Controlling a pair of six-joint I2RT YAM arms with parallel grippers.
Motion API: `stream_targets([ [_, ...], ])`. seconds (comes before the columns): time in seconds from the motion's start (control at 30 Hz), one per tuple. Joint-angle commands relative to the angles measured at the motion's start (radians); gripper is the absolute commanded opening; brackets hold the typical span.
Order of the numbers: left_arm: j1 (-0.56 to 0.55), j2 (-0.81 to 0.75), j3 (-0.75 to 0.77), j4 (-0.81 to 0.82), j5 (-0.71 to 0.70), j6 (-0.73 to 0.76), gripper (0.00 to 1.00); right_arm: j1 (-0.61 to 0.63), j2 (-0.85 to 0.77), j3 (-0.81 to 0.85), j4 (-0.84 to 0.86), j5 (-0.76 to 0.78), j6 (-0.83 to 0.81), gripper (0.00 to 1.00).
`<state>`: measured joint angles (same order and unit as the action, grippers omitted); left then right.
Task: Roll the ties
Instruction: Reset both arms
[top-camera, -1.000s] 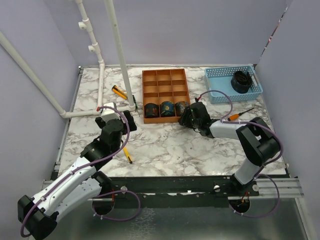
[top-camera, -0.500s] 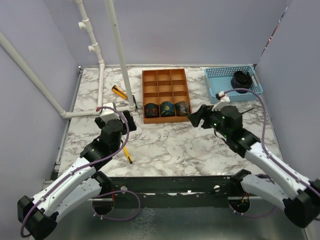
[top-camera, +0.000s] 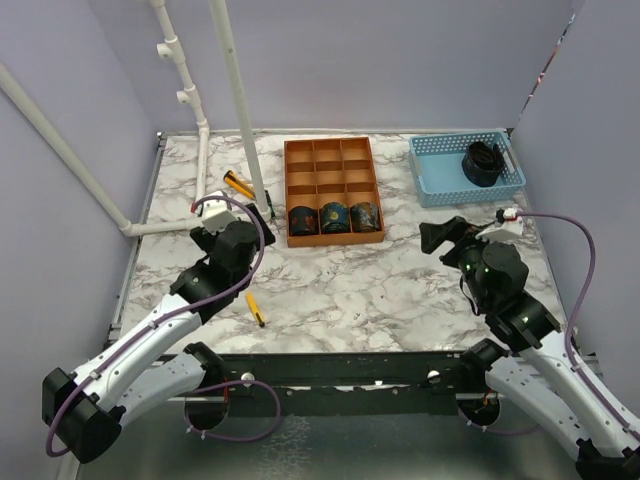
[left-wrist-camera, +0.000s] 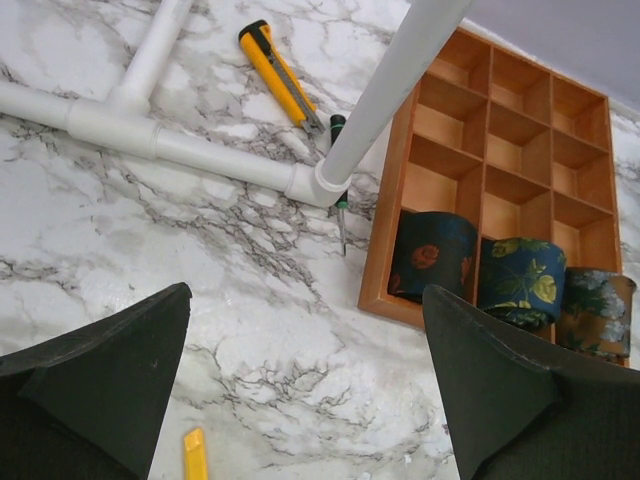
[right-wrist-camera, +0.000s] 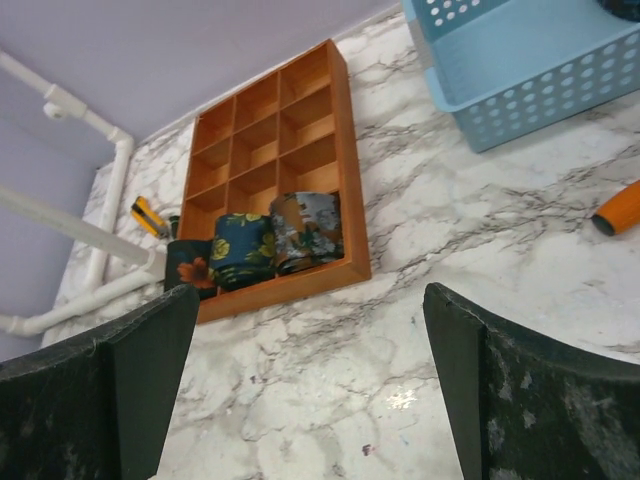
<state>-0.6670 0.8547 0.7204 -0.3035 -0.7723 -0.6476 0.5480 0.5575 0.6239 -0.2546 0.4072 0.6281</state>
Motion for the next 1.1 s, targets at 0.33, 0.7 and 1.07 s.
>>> stream_targets([
  [0.33,0.003,0.016,-0.017,-0.08,-0.034,-0.069,0.99,-0.002,0.095,0.053,-0.049,0.193,0.016,1.0],
  [0.7,0.003,-0.059,-0.043,-0.049,-0.061,-0.056,0.99,-0.002,0.167,0.013,-0.007,0.095,-0.045,1.0],
  [1.07,0.003,-0.04,-0.054,-0.04,-0.072,-0.01,0.99,-0.002,0.163,-0.024,-0.02,0.061,-0.019,0.99],
])
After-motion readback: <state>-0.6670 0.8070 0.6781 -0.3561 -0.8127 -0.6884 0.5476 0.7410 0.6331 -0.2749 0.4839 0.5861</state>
